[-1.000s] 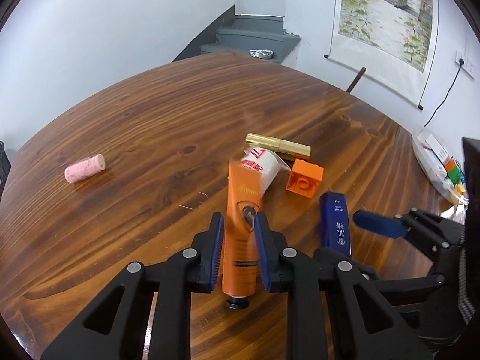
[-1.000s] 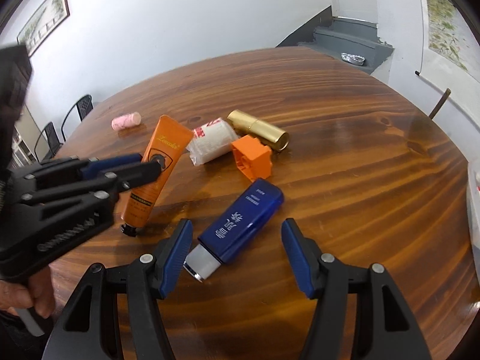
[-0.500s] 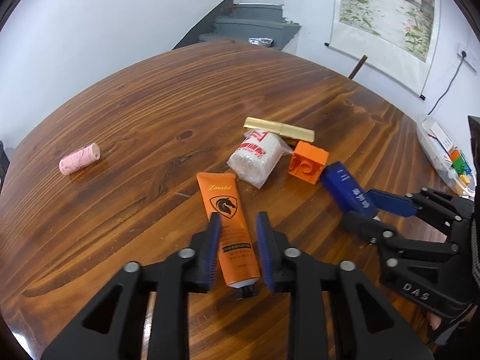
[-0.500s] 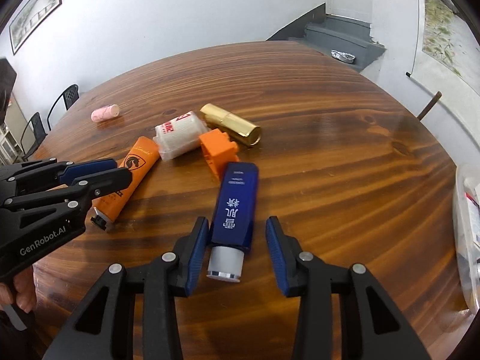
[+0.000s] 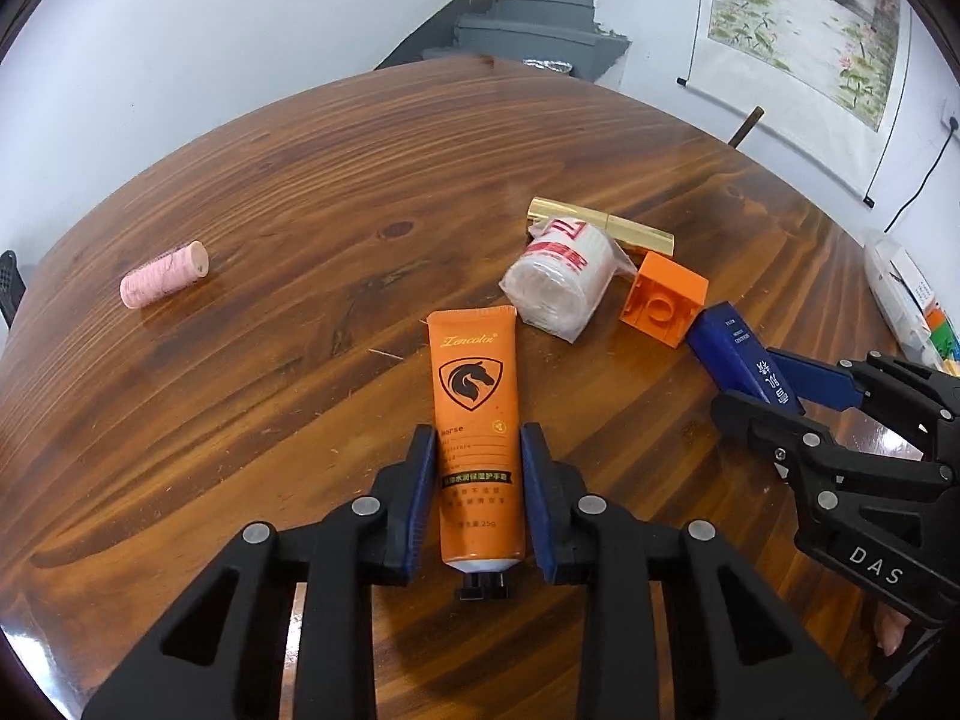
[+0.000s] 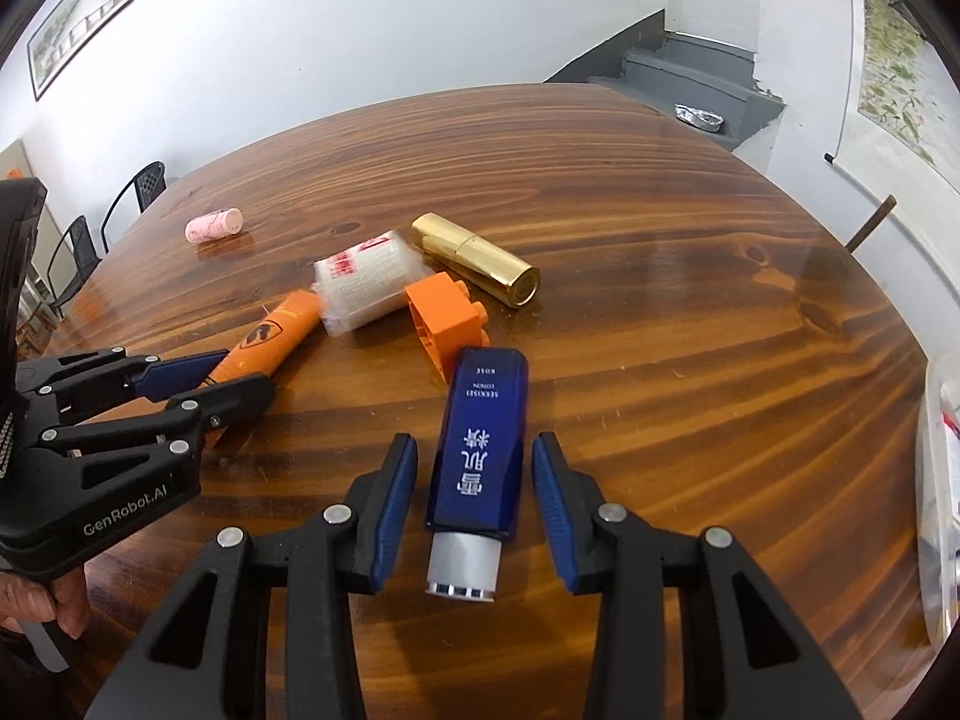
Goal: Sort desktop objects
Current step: 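Grasp the orange hand-cream tube with the left gripper while the right grasps the navy bottle, then carry the orange tube and navy bottle over the clear bowl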
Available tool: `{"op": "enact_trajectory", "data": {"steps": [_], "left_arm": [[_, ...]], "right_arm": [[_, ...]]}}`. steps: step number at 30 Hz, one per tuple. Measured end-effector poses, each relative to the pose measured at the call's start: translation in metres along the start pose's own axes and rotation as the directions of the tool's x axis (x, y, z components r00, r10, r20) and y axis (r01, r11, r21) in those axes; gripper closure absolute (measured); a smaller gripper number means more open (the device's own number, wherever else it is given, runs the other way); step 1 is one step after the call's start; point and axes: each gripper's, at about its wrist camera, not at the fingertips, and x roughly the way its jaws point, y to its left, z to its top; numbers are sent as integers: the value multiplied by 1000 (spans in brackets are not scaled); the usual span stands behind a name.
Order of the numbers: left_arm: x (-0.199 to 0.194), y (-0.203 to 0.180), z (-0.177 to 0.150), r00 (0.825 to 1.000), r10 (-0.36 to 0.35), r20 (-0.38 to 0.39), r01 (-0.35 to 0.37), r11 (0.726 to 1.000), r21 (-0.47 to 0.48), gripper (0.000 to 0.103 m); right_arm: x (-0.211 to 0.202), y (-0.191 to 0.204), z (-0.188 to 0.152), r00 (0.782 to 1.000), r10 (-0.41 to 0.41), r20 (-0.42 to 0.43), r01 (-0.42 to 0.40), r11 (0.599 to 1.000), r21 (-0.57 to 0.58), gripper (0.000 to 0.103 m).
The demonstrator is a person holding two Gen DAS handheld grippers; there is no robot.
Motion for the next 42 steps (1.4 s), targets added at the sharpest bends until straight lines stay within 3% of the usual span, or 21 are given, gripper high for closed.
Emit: {"op": "enact_trajectory", "data": {"steps": [3,9,22,31,42], "left_arm": [[-1,-2,-1,1000,-6,1,6,1000,-1,73],[-17,-10,0,998,-41,45,41,999,8,73],[-42,-44,7,987,-122,102,121,993,13,73],[-40,-94,9,979,-187,83,182,981,64,73],[-41,-142,21,965,-247,85,240,967,87,73]], "right_arm": [[0,-1,0,1000,19,0,-19,1000,0,69],[-7,-12,-5,998,57,21,-58,998,39,70],[-44,-51,-22,993,44,113,-60,988,140,70],[-74,-84,-34,985,11,170,-45,979,197,70],[-126,-140,-50,957,-116,267,33,954,297,70]]}}
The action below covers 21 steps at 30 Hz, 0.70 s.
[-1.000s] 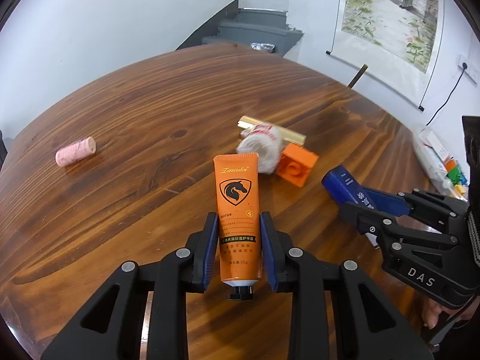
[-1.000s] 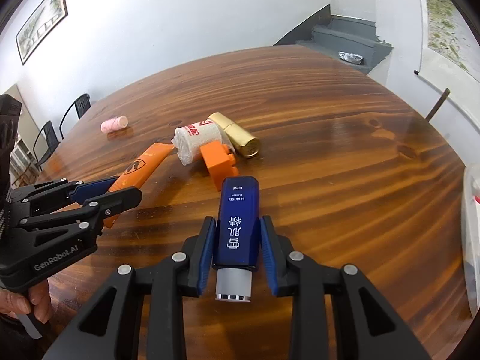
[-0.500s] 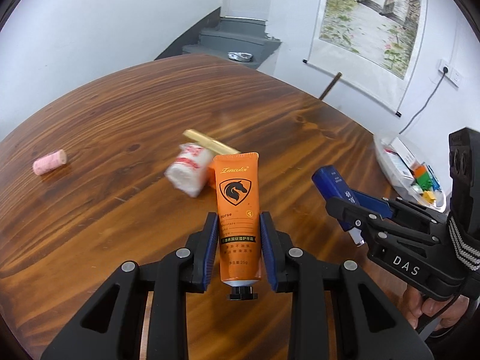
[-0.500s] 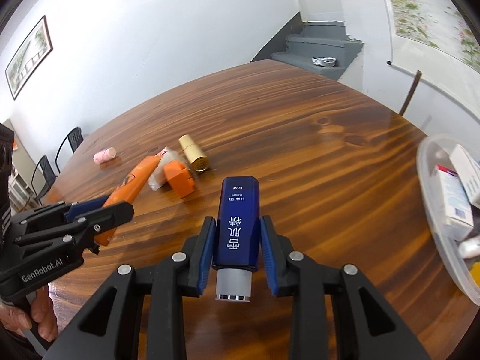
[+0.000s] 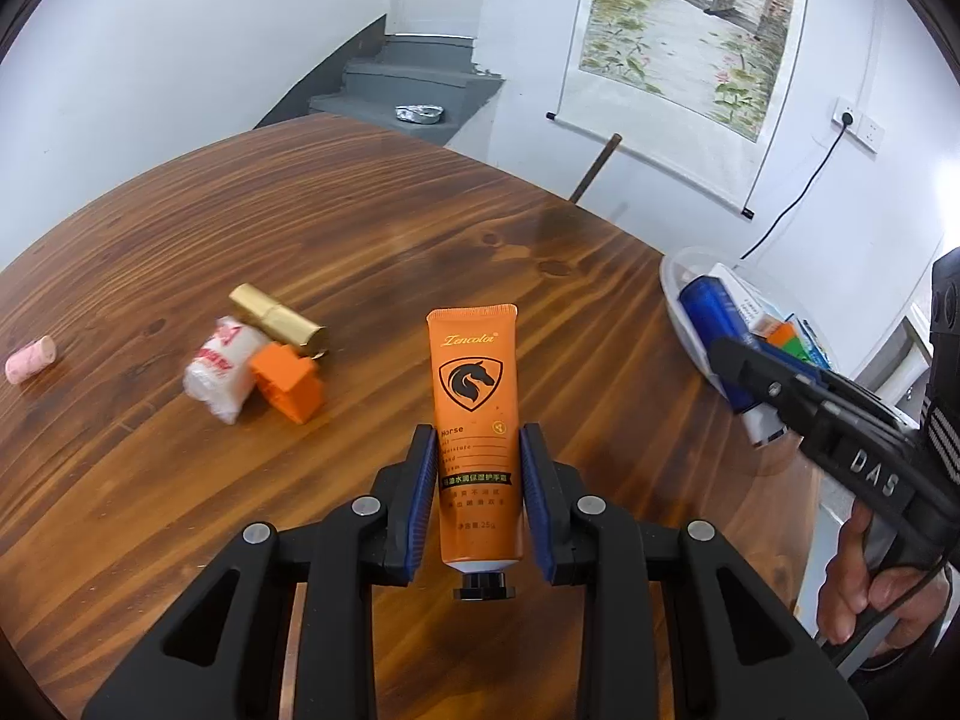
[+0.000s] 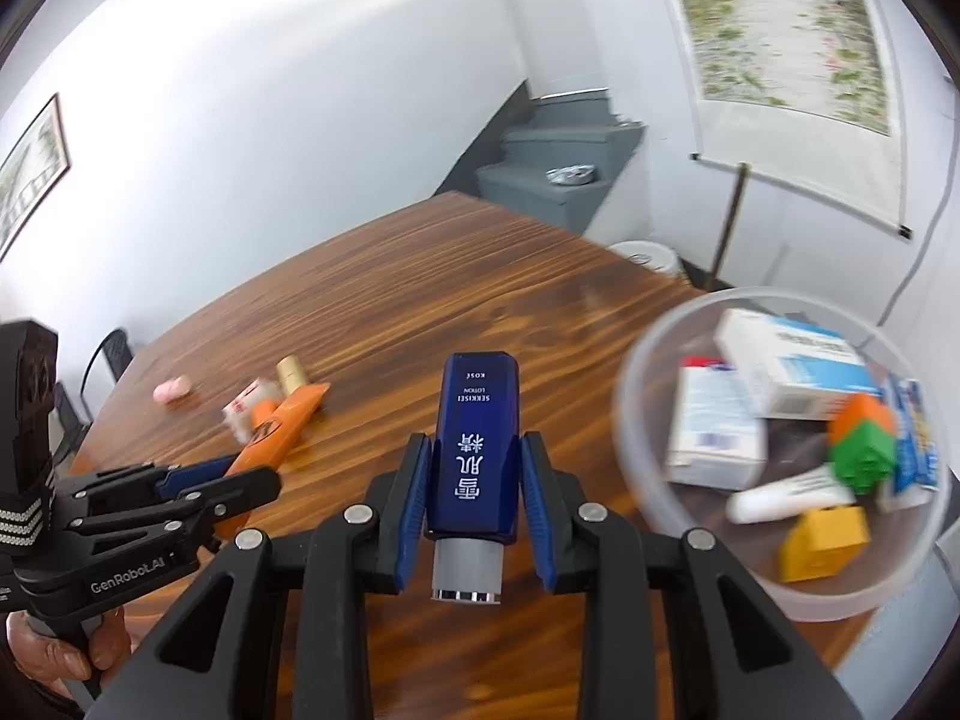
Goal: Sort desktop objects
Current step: 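Carry the orange tube and navy bottle over the clear bowl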
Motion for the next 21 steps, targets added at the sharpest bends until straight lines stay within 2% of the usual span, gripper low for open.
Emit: {"op": "enact_trajectory", "data": {"steps": [10,14,21], "left_arm": [[12,-31,5,999,-37,-14,37,999,26,73],[17,-42,9,999,-49,-19,50,998,41,73],[23,-54,12,998,-59,-23,60,997,57,73]], "right_arm": [[-24,-56,-1,994,-101,37,98,992,82,70],[-27,-84,-4,994,-111,12,109,986,130,70],[-17,-106,-1,992,-119,-27,122,980,160,70]]}}
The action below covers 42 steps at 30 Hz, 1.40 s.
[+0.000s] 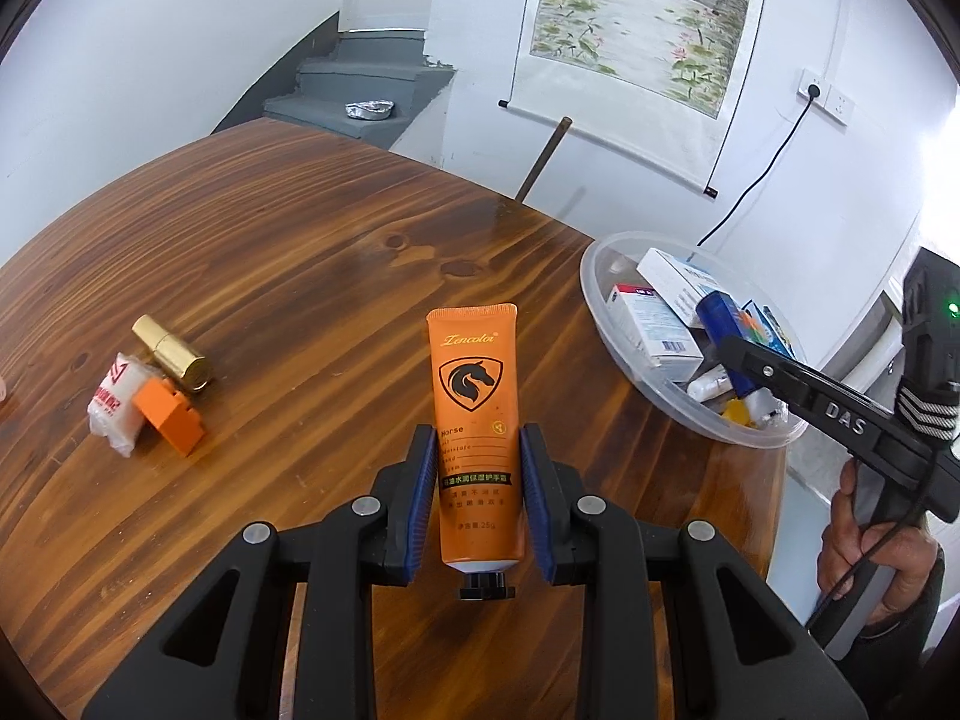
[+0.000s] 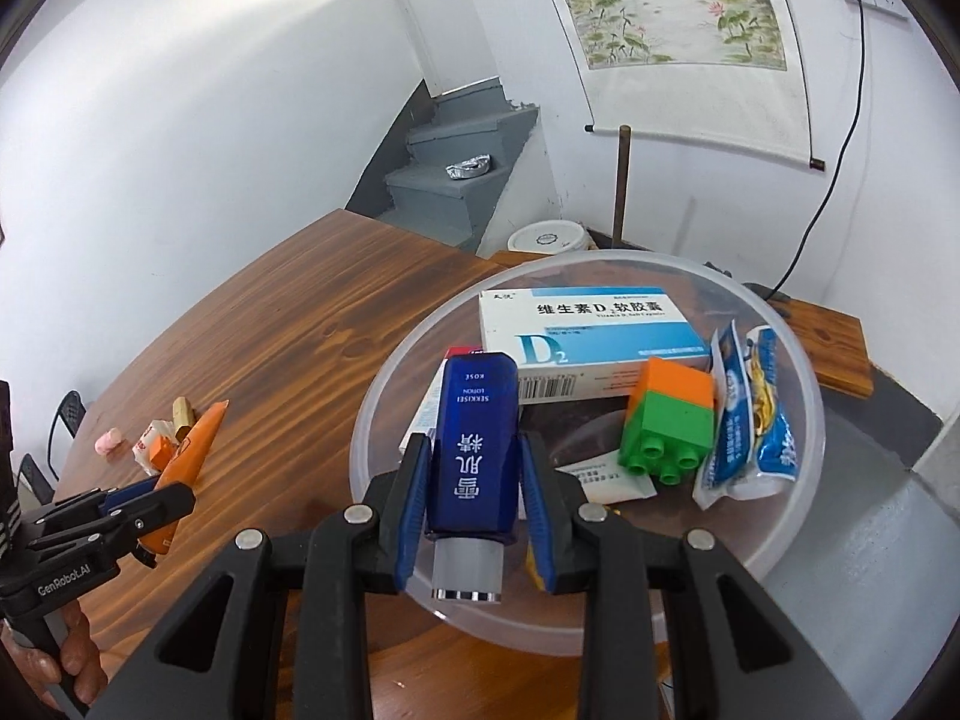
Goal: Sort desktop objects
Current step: 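Carry the orange tube and navy bottle over the clear bowl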
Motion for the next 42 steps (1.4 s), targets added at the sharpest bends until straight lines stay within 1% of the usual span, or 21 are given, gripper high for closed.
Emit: {"op": "enact_trajectory", "data": {"steps": [5,10,12,16,19,26,28,35,38,42], "left_arm": [[2,-3,2,1000,4,-3,-3,1000,3,73],[8,-4,3,1000,0,-15,0,1000,0,73],[9,-5,3,1000,-4,-16,4,1000,0,73],[9,-10,7,1000,-12,-12,12,1000,10,73],[9,-15,10,1000,-14,-11,14,1000,14,73],[12,-30,15,1000,-27,-16,27,999,26,73],[13,-35,18,999,-43,-18,43,999,29,73],[16,-54,29,997,-71,-13,72,996,48,73],[19,-63,30,997,-81,-16,82,995,64,73],[22,-74,35,995,-100,-15,101,992,77,73]], "right_arm": [[10,-9,6,1000,-8,-8,8,1000,19,70],[10,-10,12,1000,-24,20,24,1000,7,70],[16,-10,14,999,-41,0,41,999,4,70],[24,-10,10,999,-38,-26,38,999,-3,70],[24,-11,5,998,-52,-27,52,999,-16,70],[20,-12,-2,999,-29,-36,28,999,-18,70],[18,-10,-4,999,-30,-35,29,999,-20,70],[14,-1,-11,998,31,-57,-32,999,-18,70],[13,-6,-9,997,51,-60,-50,999,17,69],[7,-12,-4,998,48,-26,-47,998,37,69]]}}
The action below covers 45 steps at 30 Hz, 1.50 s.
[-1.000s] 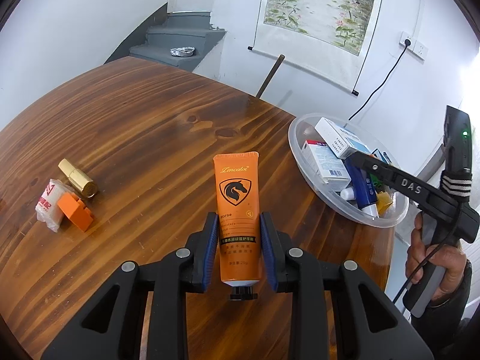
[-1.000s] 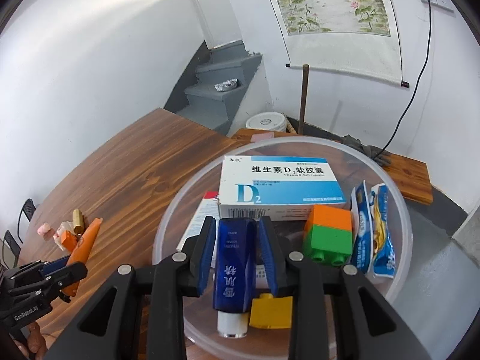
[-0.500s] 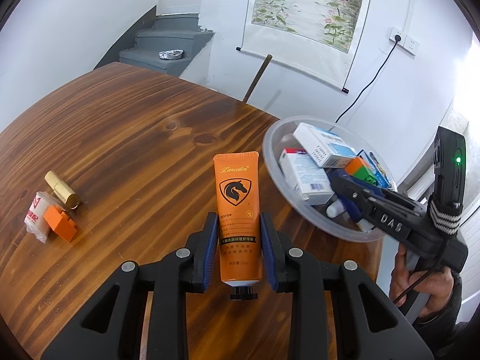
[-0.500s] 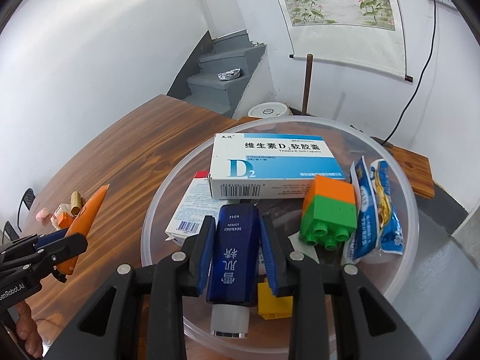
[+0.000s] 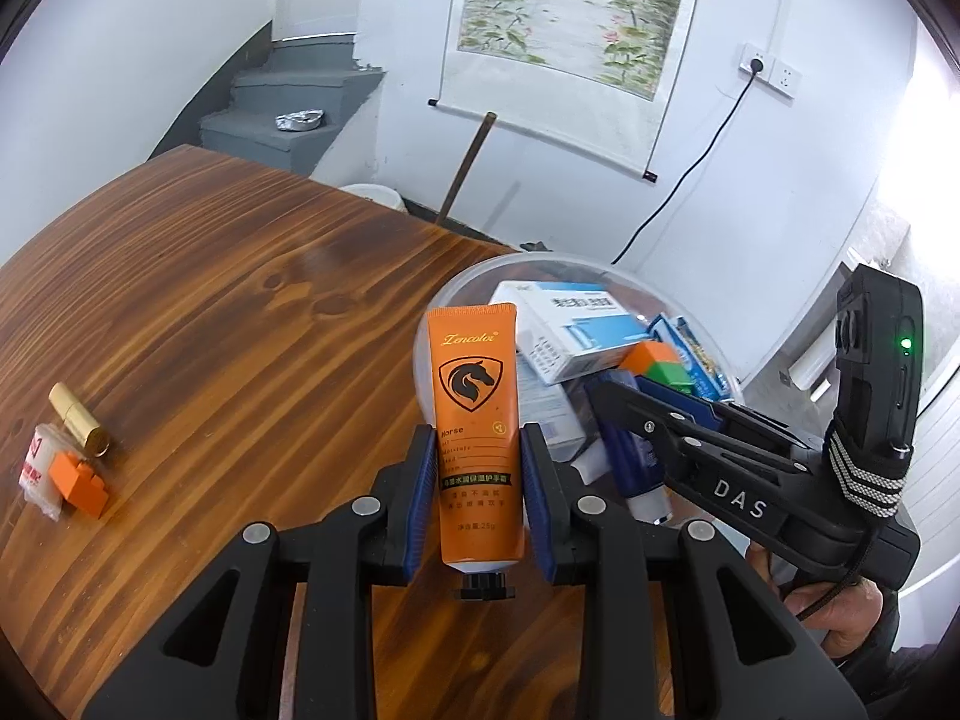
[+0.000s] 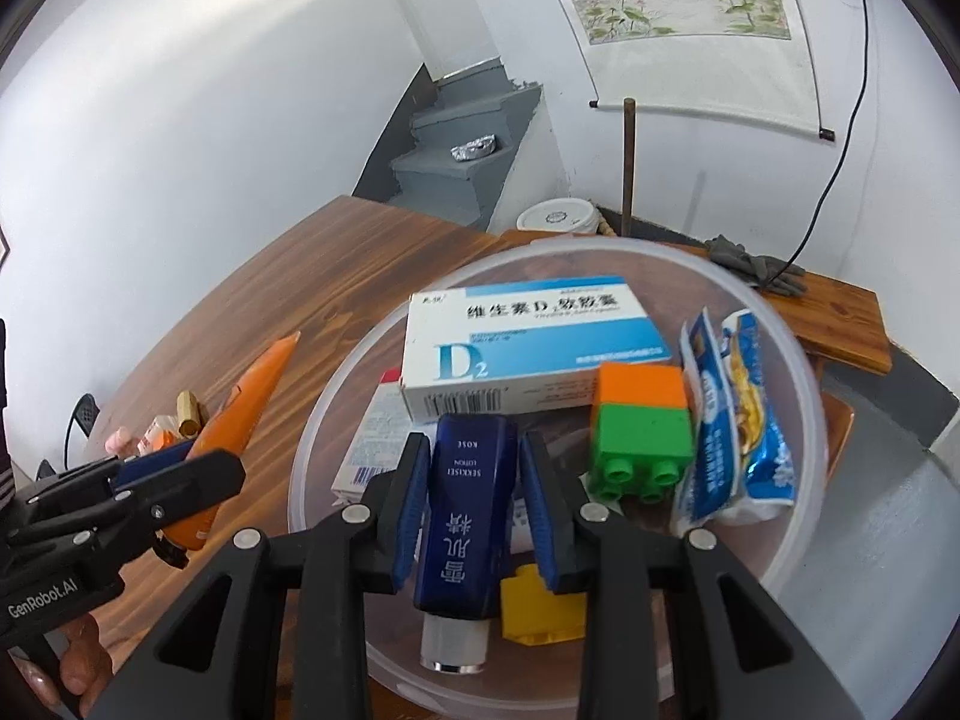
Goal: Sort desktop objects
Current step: 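Carry the orange tube and navy bottle over the clear bowl, then open both grippers to drop the tube and bottle into the bowl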
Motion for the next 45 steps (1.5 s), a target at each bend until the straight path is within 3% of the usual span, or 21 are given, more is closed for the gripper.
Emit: {"op": "enact_trajectory", "data": {"steps": [6,13,18,28,31,33,35,45], "left_arm": [[11,-7,11,999,-45,7,45,999,-19,73],[36,0,21,997,-83,5,83,988,-128,72],[47,10,18,989,-147,-7,143,974,-177,61],[37,8,14,998,-57,-9,56,994,-94,61],[33,6,11,1000,-27,-13,26,998,-59,60],[31,8,10,1000,-20,-14,19,998,-52,52],[29,10,8,1000,-13,-8,12,999,-53,44],[2,50,0,999,39,12,-38,994,-99,44]], "right_arm": [[-15,-4,1,998,-24,55,23,1000,10,64],[-22,-5,0,996,-48,76,48,999,-9,62],[-25,-6,0,995,-50,89,51,999,-12,55],[-25,3,-4,995,-47,84,49,999,-17,55],[-24,7,-6,996,-47,81,49,999,-21,50],[-23,10,-7,996,-48,78,50,999,-20,47],[-22,13,-9,996,-52,75,54,998,-24,47],[-29,44,-8,990,-52,131,62,995,-74,47]]}}
